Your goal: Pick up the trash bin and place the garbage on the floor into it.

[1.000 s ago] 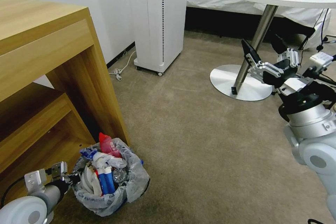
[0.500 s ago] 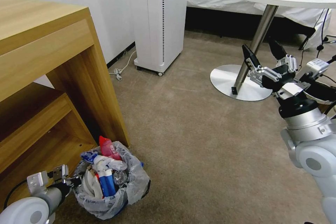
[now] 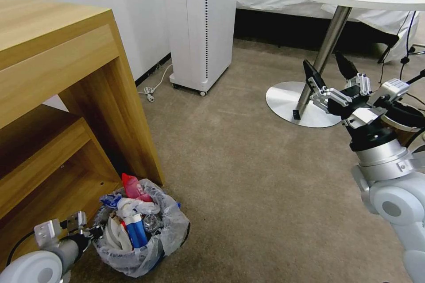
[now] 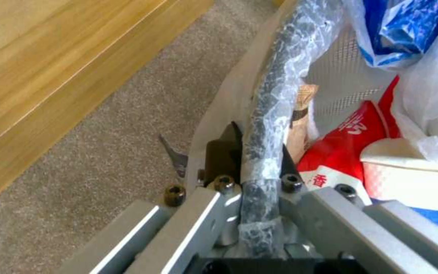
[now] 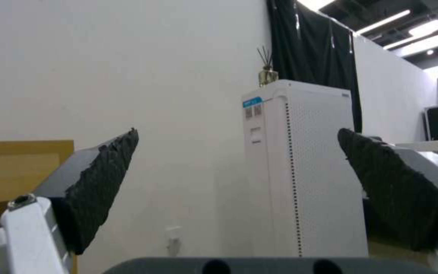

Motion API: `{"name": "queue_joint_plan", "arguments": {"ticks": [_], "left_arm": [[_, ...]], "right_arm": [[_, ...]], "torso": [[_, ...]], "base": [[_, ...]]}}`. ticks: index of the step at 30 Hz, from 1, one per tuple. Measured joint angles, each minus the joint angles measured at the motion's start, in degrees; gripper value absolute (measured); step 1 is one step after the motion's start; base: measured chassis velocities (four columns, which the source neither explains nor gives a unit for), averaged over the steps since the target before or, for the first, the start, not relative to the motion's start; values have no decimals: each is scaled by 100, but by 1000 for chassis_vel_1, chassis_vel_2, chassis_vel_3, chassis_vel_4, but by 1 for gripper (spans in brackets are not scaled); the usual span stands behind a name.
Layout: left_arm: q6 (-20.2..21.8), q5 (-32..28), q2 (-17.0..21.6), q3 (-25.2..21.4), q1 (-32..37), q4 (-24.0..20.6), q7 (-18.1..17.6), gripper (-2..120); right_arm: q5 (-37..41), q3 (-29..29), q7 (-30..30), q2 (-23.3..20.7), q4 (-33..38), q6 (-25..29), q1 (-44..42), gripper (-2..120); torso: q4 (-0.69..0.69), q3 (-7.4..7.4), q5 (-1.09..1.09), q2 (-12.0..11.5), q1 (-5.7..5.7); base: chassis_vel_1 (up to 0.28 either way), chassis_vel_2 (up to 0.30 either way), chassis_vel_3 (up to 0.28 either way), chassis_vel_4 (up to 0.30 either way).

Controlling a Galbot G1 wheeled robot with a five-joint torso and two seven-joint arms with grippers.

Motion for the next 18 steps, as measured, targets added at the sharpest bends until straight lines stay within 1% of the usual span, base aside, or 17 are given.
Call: {"name": "queue_joint_plan", "arguments": {"ticks": [3, 5, 7, 8, 11, 12, 13, 15, 16, 18], "left_arm": [[0, 261, -3, -32, 35, -79, 139, 13], [0, 261, -3, -32, 35, -79, 139, 13], [0, 419, -21, -52, 76, -143, 184, 28], [0, 419, -21, -52, 76, -143, 184, 28], [-38, 550, -32, -74, 123, -191, 231, 43], [-38, 550, -32, -74, 123, -191, 231, 43], [-68, 617, -39, -81, 136, -200, 249, 46], [-145, 792, -71, -101, 161, -232, 326, 55], [-145, 792, -71, -101, 161, -232, 326, 55], [-296, 1250, -124, -126, 175, -244, 512, 66]], "right_arm": [[-32, -7, -33, -2, 0, 8, -48, 100], [-32, -7, -33, -2, 0, 8, -48, 100], [-61, -39, -40, 15, 0, 15, -80, 100], [-61, -39, -40, 15, 0, 15, -80, 100], [-83, -73, -43, 32, 1, 20, -94, 100], [-83, -73, -43, 32, 1, 20, -94, 100], [-90, -76, -45, 36, 2, 21, -100, 100], [-103, -84, -48, 42, 2, 36, -104, 100], [-103, -84, -48, 42, 2, 36, -104, 100], [-115, -94, -49, 52, -2, 50, -102, 100]], "torso": [[-1, 0, 2, 0, 0], [-1, 0, 2, 0, 0], [0, 0, 1, 0, 0], [0, 0, 1, 0, 0], [0, 0, 1, 0, 0], [0, 0, 1, 0, 0], [0, 0, 1, 0, 0], [0, 0, 1, 0, 0], [0, 0, 1, 0, 0], [0, 0, 1, 0, 0]], "base": [[0, 0, 0, 0], [0, 0, 0, 0], [0, 0, 0, 0], [0, 0, 0, 0], [0, 0, 0, 0], [0, 0, 0, 0], [0, 0, 0, 0], [0, 0, 0, 0], [0, 0, 0, 0], [0, 0, 0, 0]]}}
